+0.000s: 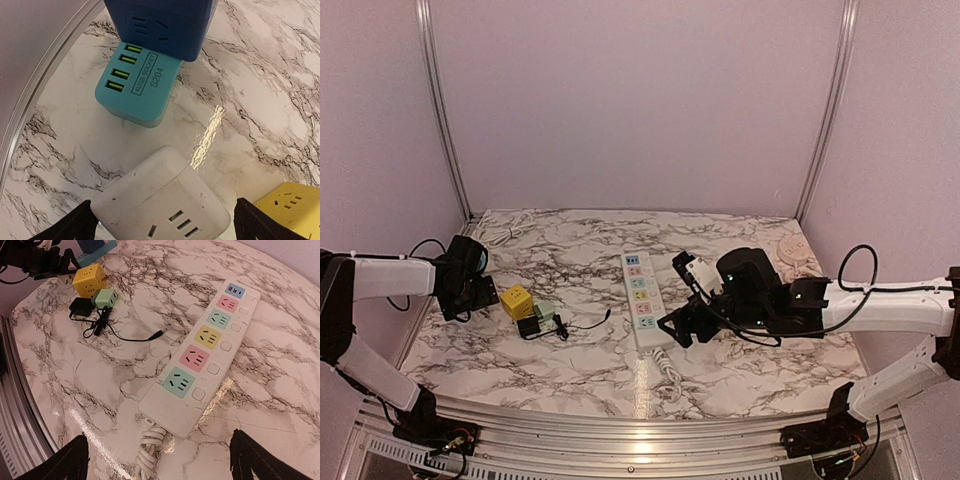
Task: Insert the plug
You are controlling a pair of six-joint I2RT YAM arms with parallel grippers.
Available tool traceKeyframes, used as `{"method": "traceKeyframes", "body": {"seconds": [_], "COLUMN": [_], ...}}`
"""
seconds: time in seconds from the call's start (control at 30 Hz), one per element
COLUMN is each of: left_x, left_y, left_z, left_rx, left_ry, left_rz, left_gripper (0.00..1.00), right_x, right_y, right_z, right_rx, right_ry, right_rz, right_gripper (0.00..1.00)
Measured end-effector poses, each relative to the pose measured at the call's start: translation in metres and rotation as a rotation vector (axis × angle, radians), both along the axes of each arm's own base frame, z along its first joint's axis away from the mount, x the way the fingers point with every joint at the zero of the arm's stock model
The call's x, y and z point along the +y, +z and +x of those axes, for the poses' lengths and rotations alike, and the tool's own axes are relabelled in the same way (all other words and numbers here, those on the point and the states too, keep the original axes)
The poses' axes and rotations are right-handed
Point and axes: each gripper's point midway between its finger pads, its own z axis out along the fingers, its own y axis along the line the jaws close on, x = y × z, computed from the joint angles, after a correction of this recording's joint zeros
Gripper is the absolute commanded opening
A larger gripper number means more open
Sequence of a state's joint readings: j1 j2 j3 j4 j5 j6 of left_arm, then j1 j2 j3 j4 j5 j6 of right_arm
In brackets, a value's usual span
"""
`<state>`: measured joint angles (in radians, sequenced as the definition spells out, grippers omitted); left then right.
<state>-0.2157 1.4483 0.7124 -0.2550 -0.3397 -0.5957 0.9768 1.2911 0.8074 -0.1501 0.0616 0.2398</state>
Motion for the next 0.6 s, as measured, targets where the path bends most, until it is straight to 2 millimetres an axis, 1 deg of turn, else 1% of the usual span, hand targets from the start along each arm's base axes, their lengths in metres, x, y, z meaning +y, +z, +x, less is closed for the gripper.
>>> {"method": "traceKeyframes", "body": {"seconds": [0.17,0.23,0.4,0.6], "left_x": [-0.0005,0.0000,0.0006,0.0007], "left_y": [0.0025,0.0029,0.0012,0.0012], "left_z": [0.0050,0.0056,0.0062,0.0069], "left_rx": [-0.015,-0.017,-0.016,-0.018], "left_ry": [0.004,0.007,0.011,0.013], "left_rz": [-0.005,-0.005,-0.006,-0.007], "left_gripper": [0.88,0.88,0.81,0.67], "right_x": [0.0001,0.0005,0.0009,0.0012], "right_y": [-0.0010,-0.0010,-0.0014,-0.0014], "right_z": [-0.0009,-0.0013,-0.0018,-0.0022], "right_rx": [0.004,0.007,0.010,0.011], "right_ry": [0.003,0.005,0.007,0.010], "right_rz": [0.000,0.002,0.003,0.004], "right_gripper": [0.94,0.94,0.94,0.94]}}
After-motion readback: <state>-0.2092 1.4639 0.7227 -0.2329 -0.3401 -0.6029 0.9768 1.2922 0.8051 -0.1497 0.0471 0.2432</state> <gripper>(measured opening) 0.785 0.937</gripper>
